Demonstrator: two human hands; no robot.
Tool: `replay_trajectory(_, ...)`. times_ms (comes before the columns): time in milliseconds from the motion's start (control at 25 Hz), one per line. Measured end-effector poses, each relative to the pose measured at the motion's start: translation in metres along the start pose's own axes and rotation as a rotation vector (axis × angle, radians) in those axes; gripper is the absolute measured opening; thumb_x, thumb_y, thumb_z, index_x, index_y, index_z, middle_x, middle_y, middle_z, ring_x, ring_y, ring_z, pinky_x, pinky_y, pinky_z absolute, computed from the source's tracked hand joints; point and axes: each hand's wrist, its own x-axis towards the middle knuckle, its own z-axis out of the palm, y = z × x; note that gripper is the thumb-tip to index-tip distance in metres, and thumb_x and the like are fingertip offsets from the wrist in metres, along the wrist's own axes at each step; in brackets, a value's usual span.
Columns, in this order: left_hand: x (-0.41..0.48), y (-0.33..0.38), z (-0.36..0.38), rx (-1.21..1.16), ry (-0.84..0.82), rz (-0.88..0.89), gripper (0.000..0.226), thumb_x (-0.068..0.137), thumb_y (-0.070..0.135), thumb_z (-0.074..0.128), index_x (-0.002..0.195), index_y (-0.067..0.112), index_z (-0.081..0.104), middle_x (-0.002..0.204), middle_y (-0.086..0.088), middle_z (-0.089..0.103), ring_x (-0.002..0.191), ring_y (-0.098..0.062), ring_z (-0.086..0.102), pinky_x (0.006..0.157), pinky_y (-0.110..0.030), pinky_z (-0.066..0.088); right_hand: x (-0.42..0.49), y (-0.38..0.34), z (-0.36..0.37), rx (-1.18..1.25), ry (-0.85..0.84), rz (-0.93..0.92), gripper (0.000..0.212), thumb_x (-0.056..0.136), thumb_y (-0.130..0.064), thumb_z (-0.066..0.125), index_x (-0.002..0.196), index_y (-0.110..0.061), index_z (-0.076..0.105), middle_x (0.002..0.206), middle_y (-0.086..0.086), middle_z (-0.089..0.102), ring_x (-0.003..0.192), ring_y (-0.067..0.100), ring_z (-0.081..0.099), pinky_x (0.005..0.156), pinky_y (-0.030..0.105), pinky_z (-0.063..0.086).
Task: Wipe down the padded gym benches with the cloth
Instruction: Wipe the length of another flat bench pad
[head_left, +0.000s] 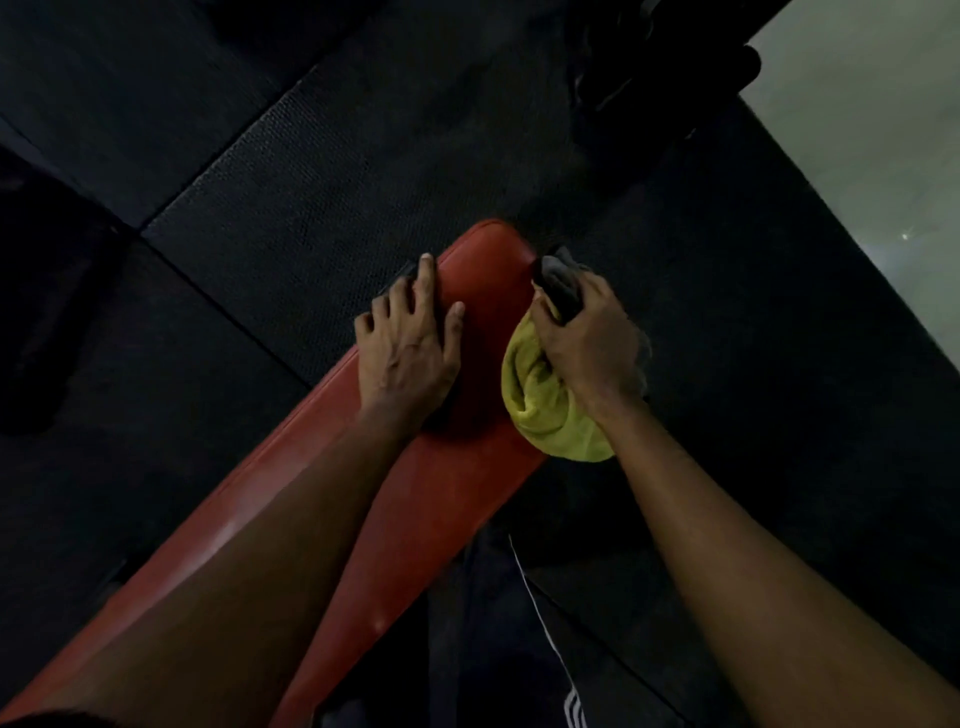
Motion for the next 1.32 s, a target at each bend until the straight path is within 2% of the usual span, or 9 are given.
replay_trajectory(240, -0.001, 0.002, 0.003, 0.009, 0.016, -0.001, 0.067, 0.104, 0.056, 0.025, 0.160, 0.020, 0.014, 0.148, -0.014, 0.042, 0.125, -0.035, 0.046, 0.102, -0.052, 0.035, 0.039, 0.011, -0.015, 0.089, -0.233, 0.078, 0.058, 0.091, -0.060, 0.060, 0.134, -0.021, 0.060, 0.108, -0.006, 0.069, 0.102, 0.015, 0.068, 0.080, 0.028, 0.053)
replay_trajectory(320, -0.002, 0.001, 0.002, 0.013, -0.001, 0.005, 0.067, 0.104, 0.058, 0.021, 0.161, 0.024, 0.008, 0.156, -0.013, 0.033, 0.129, -0.036, 0.043, 0.104, -0.054, 0.034, 0.014, 0.024, -0.016, 0.083, -0.154, 0.087, 0.052, 0.093, -0.054, 0.064, 0.132, -0.020, 0.060, 0.116, -0.002, 0.069, 0.105, 0.015, 0.067, 0.085, 0.030, 0.054)
replay_trajectory(400, -0.001, 0.000, 0.001, 0.019, -0.027, 0.022, 0.065, 0.104, 0.060, 0.019, 0.160, 0.031, 0.003, 0.161, -0.011, 0.026, 0.132, -0.037, 0.041, 0.104, -0.056, 0.033, -0.023, 0.039, -0.007, 0.097, 0.062, 0.096, 0.052, 0.091, -0.043, 0.070, 0.135, -0.016, 0.061, 0.130, 0.002, 0.065, 0.117, 0.016, 0.062, 0.095, 0.030, 0.050)
replay_trajectory(560, -0.001, 0.002, 0.002, 0.032, -0.018, 0.018, 0.063, 0.103, 0.060, 0.019, 0.159, 0.035, 0.007, 0.159, -0.010, 0.030, 0.131, -0.037, 0.041, 0.103, -0.057, 0.033, -0.059, 0.048, 0.010, 0.342, 0.254, 0.279, 0.055, 0.093, -0.037, 0.070, 0.143, -0.020, 0.055, 0.148, -0.001, 0.053, 0.138, 0.015, 0.048, 0.109, 0.033, 0.042)
replay_trajectory(800, -0.001, 0.001, 0.006, 0.047, -0.003, 0.128, 0.057, 0.107, 0.049, 0.019, 0.161, 0.029, 0.011, 0.167, -0.008, 0.012, 0.146, -0.036, 0.025, 0.116, -0.055, 0.021, -0.046, 0.058, 0.003, 0.692, 0.247, 0.549, 0.051, 0.087, -0.035, 0.074, 0.134, -0.019, 0.062, 0.127, -0.002, 0.066, 0.118, 0.011, 0.062, 0.097, 0.029, 0.053)
replay_trajectory(1000, 0.000, 0.002, 0.007, 0.079, -0.013, 0.170, 0.065, 0.103, 0.055, 0.021, 0.160, 0.029, 0.006, 0.168, -0.008, 0.010, 0.151, -0.032, 0.016, 0.118, -0.054, 0.018, -0.090, 0.059, 0.027, 0.915, 0.325, 0.672, 0.049, 0.081, -0.034, 0.067, 0.128, -0.022, 0.067, 0.122, -0.002, 0.071, 0.113, 0.013, 0.066, 0.102, 0.042, 0.052)
replay_trajectory(1080, 0.000, 0.003, 0.007, 0.084, -0.011, 0.164, 0.069, 0.100, 0.057, 0.025, 0.160, 0.028, 0.007, 0.168, -0.008, 0.011, 0.151, -0.032, 0.018, 0.117, -0.055, 0.020, -0.103, 0.053, 0.036, 0.979, 0.284, 0.749, 0.040, 0.079, -0.036, 0.067, 0.113, -0.015, 0.070, 0.111, -0.002, 0.070, 0.103, 0.015, 0.065, 0.101, 0.050, 0.052)
replay_trajectory(1200, -0.003, 0.002, 0.006, 0.077, 0.003, 0.162, 0.071, 0.099, 0.058, 0.028, 0.160, 0.028, 0.010, 0.167, -0.008, 0.014, 0.149, -0.034, 0.021, 0.116, -0.056, 0.021, -0.104, 0.046, 0.027, 1.041, 0.283, 0.858, 0.019, 0.072, -0.032, 0.061, 0.090, -0.027, 0.061, 0.090, -0.009, 0.065, 0.082, 0.005, 0.062, 0.085, 0.038, 0.054)
replay_trajectory(1320, -0.002, 0.002, 0.008, 0.077, 0.019, 0.159, 0.071, 0.099, 0.059, 0.028, 0.160, 0.028, 0.011, 0.167, -0.008, 0.016, 0.147, -0.035, 0.025, 0.115, -0.056, 0.024, -0.074, 0.055, 0.008, 1.042, 0.327, 0.835, 0.018, 0.068, -0.028, 0.056, 0.085, -0.020, 0.059, 0.080, -0.006, 0.061, 0.075, 0.014, 0.060, 0.072, 0.033, 0.051)
